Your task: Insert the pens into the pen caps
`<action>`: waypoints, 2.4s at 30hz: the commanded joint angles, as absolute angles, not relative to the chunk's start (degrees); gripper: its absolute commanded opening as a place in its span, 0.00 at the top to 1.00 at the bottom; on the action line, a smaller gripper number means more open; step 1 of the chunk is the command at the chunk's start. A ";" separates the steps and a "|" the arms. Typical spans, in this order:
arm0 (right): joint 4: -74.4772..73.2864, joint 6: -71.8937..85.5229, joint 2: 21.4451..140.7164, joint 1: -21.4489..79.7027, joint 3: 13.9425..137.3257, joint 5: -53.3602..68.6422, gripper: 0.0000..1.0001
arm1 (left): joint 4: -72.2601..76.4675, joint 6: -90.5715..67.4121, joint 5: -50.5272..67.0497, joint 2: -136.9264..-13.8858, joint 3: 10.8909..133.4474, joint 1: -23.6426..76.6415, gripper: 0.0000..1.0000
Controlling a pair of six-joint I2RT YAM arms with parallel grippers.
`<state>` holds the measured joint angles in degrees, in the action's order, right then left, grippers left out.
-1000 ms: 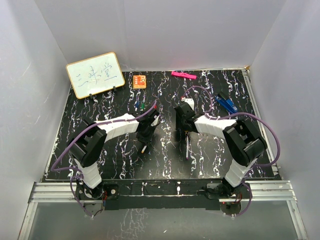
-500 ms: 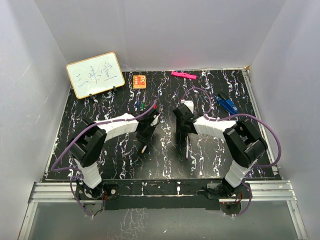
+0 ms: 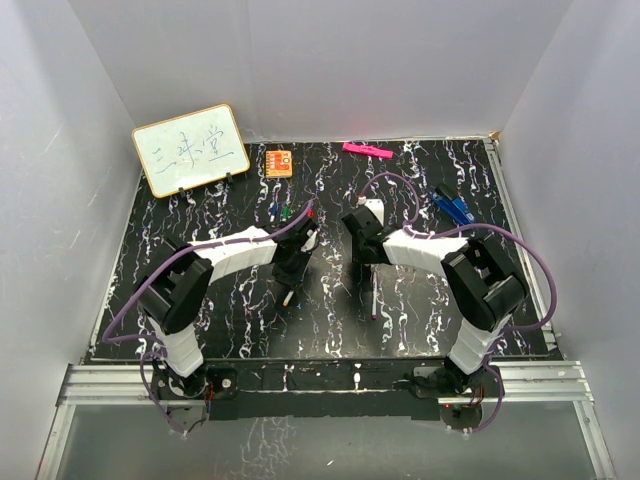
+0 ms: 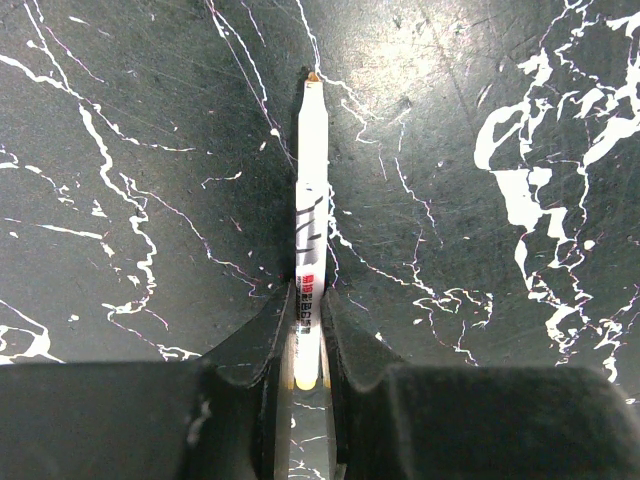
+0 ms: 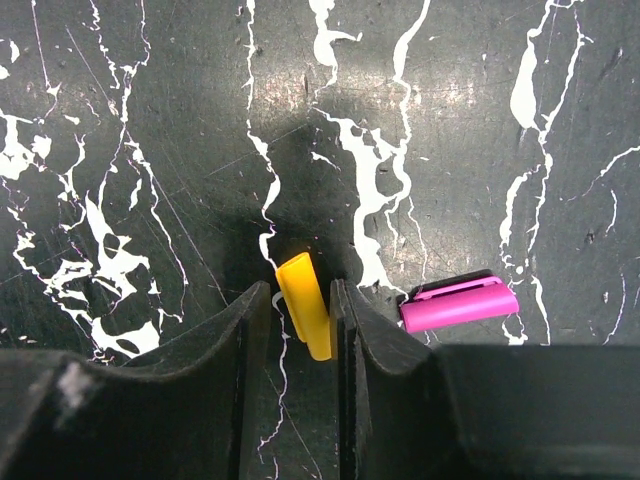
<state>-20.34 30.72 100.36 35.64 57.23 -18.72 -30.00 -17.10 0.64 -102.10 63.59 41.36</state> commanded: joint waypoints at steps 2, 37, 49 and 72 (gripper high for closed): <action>-29.74 31.63 106.38 36.01 52.21 -14.68 0.78 | -29.36 -17.23 0.97 -100.09 62.65 40.95 1.00; -9.84 29.71 84.74 35.66 60.20 -24.60 1.00 | -18.56 -14.33 -0.88 -83.12 62.16 40.43 1.00; 21.86 26.06 61.81 34.45 40.99 -16.44 1.00 | 5.40 -16.09 12.97 -76.60 54.34 40.68 1.00; 40.77 33.22 60.16 34.45 32.26 -8.89 1.00 | 21.51 -21.85 23.27 -78.13 50.67 44.47 1.00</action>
